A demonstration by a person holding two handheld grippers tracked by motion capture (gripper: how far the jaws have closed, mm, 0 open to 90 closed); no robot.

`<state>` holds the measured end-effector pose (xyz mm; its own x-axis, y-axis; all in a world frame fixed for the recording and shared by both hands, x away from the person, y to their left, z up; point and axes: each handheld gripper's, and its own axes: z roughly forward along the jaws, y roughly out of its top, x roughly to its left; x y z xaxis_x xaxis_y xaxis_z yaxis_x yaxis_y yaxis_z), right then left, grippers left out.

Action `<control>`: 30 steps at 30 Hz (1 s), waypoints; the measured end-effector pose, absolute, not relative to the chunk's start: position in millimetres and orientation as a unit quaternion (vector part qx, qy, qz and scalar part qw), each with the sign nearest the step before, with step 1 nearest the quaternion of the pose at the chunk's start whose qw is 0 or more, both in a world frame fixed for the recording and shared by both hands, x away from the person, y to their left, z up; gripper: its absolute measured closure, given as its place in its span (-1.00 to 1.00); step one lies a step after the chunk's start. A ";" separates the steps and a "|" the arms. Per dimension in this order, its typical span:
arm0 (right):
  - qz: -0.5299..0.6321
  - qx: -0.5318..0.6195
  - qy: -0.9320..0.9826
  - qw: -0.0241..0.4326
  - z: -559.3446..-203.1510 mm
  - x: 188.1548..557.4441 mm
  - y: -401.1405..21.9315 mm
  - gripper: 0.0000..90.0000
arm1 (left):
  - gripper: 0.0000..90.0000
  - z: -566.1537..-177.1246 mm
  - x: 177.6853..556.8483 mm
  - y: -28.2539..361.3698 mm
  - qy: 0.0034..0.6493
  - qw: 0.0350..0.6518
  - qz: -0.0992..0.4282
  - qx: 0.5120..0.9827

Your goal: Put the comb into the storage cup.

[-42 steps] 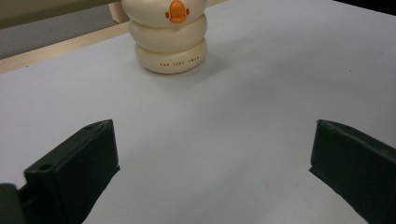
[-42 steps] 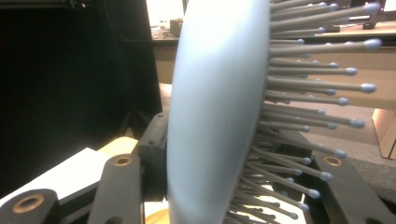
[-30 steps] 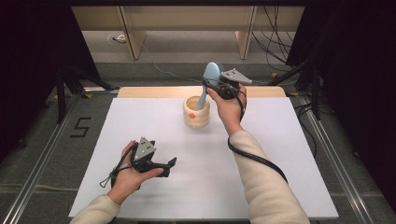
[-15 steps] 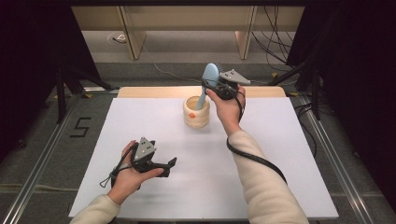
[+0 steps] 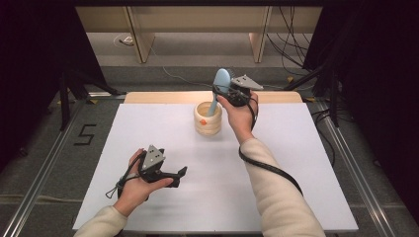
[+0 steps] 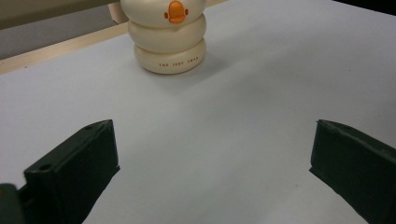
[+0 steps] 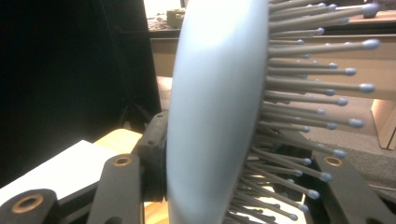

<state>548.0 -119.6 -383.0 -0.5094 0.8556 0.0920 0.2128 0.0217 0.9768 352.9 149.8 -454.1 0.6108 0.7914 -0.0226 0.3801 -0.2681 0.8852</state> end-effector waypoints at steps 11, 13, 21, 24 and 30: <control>0.567 0.410 0.657 0.279 -387.0 548.7 -118.6 0.10 | -1.00 -454.5 352.7 149.2 0.381 0.468 0.218 0.767; 0.566 0.412 0.658 0.278 -388.4 548.9 -118.3 0.10 | -1.00 -454.5 352.7 149.1 0.381 0.468 0.218 0.767; 0.564 0.414 0.659 0.274 -393.4 550.5 -117.1 0.10 | -1.00 -454.4 352.7 149.3 0.381 0.468 0.218 0.767; 0.563 0.416 0.660 0.273 -395.0 550.8 -117.0 0.10 | -1.00 -454.4 352.7 149.3 0.381 0.468 0.219 0.767; 0.563 0.417 0.659 0.271 -397.7 551.6 -116.4 0.10 | -1.00 -454.3 352.7 149.2 0.380 0.469 0.219 0.767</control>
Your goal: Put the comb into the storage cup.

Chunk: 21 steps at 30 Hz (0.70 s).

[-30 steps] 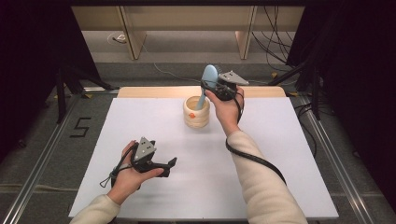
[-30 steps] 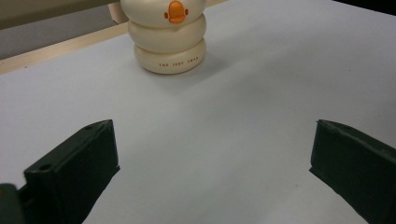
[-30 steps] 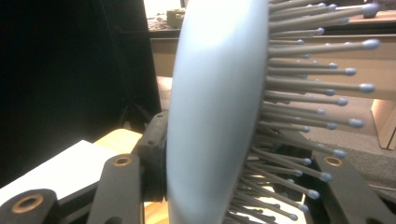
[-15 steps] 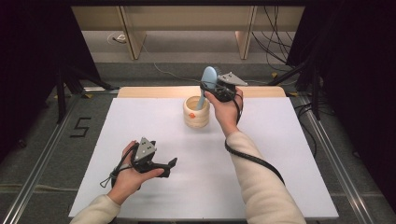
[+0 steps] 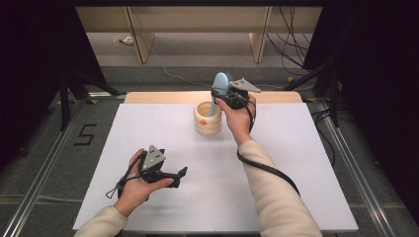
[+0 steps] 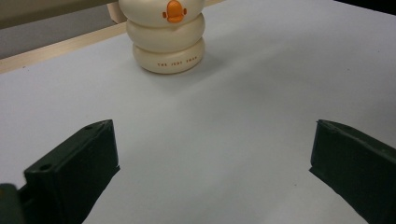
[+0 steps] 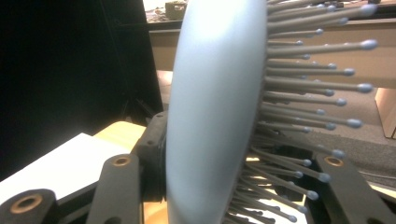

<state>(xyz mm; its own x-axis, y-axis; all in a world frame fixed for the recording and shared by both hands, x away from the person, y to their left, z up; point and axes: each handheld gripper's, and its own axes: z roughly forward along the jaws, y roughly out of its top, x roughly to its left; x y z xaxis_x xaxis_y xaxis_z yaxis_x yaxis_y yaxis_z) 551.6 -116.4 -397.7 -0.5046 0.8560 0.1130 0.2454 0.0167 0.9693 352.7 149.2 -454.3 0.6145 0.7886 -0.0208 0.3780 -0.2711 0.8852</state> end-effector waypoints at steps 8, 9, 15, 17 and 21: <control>0.560 0.421 0.662 0.268 -402.1 552.8 -116.2 0.09 | -1.00 -454.3 352.8 149.4 0.381 0.469 0.218 0.767; 0.560 0.421 0.662 0.267 -402.4 552.9 -116.0 0.09 | -1.00 -454.3 352.8 149.4 0.381 0.468 0.218 0.767; 0.560 0.422 0.662 0.265 -403.6 553.8 -115.1 0.09 | -1.00 -454.5 352.6 148.8 0.381 0.469 0.218 0.766; 0.559 0.424 0.662 0.263 -404.4 554.4 -115.1 0.09 | -1.00 -454.5 352.7 148.9 0.381 0.469 0.217 0.767; 0.557 0.427 0.662 0.261 -406.9 555.0 -115.1 0.09 | -1.00 -454.4 352.7 148.8 0.381 0.470 0.217 0.766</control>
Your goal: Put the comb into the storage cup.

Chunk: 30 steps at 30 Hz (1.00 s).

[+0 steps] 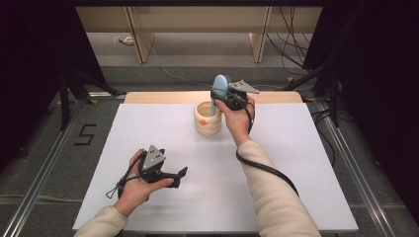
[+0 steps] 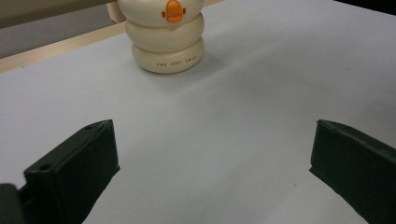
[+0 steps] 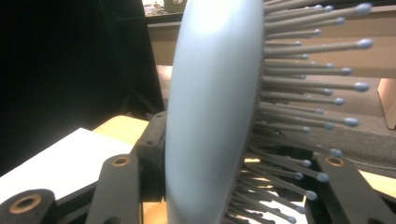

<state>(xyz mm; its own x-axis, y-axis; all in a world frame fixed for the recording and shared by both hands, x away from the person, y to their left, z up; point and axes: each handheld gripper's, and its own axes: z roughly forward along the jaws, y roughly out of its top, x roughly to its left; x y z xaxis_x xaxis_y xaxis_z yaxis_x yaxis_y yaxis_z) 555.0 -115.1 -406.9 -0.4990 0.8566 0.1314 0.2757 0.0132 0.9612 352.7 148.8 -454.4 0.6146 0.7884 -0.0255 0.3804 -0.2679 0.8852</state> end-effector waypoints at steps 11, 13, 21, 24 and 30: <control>0.558 0.429 0.662 0.258 -409.6 555.7 -113.2 0.08 | -1.00 -454.5 352.7 148.7 0.380 0.469 0.216 0.767; 0.558 0.429 0.662 0.256 -410.0 555.8 -113.0 0.08 | -1.00 -454.5 352.7 148.7 0.380 0.469 0.216 0.767; 0.555 0.432 0.664 0.254 -415.2 556.5 -113.2 0.08 | -1.00 -454.5 352.7 148.6 0.381 0.470 0.217 0.766; 0.556 0.434 0.662 0.253 -415.6 556.7 -113.2 0.08 | -1.00 -454.6 352.7 148.6 0.380 0.470 0.216 0.767; 0.560 0.439 0.657 0.248 -416.1 557.6 -114.2 0.05 | -1.00 -454.7 352.5 148.3 0.381 0.470 0.216 0.767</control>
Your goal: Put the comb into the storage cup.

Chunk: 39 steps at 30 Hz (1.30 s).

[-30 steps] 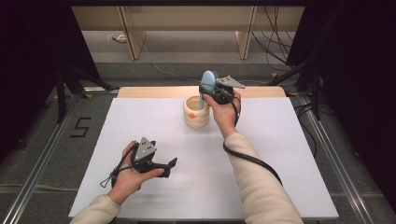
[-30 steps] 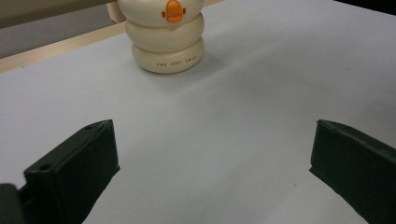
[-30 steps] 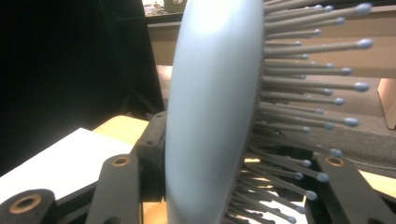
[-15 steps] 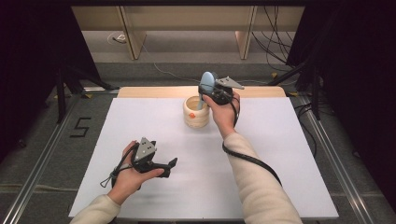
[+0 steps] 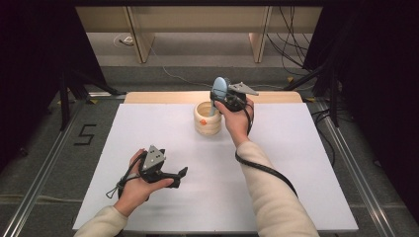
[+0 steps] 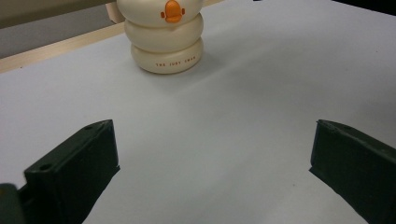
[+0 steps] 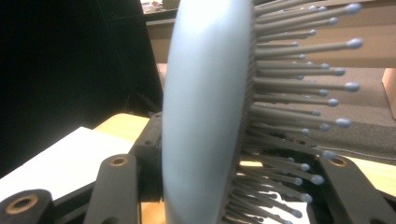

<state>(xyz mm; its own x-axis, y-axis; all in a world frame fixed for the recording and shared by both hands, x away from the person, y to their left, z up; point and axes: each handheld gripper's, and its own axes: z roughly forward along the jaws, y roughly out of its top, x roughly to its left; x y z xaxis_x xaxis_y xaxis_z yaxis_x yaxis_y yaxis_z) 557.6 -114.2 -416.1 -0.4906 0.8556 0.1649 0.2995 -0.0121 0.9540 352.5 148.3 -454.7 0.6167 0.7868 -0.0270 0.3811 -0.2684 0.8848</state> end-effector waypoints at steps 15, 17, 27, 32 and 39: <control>0.563 0.462 0.647 0.227 -417.0 559.6 -120.3 -0.07 | -1.00 -455.0 352.2 147.2 0.377 0.469 0.215 0.769; 0.564 0.466 0.645 0.221 -417.4 560.1 -120.2 -0.11 | -1.00 -455.0 352.4 147.4 0.378 0.469 0.215 0.769; 0.561 0.474 0.642 0.221 -417.4 560.9 -121.8 -0.32 | -1.00 -455.2 352.3 147.1 0.377 0.469 0.215 0.769; 0.551 0.476 0.649 0.222 -417.4 560.4 -121.0 -0.53 | -1.00 -455.4 352.3 147.0 0.377 0.468 0.214 0.770; 0.531 0.473 0.665 0.229 -417.4 558.8 -120.7 -0.66 | -1.00 -455.5 352.3 146.8 0.377 0.468 0.215 0.770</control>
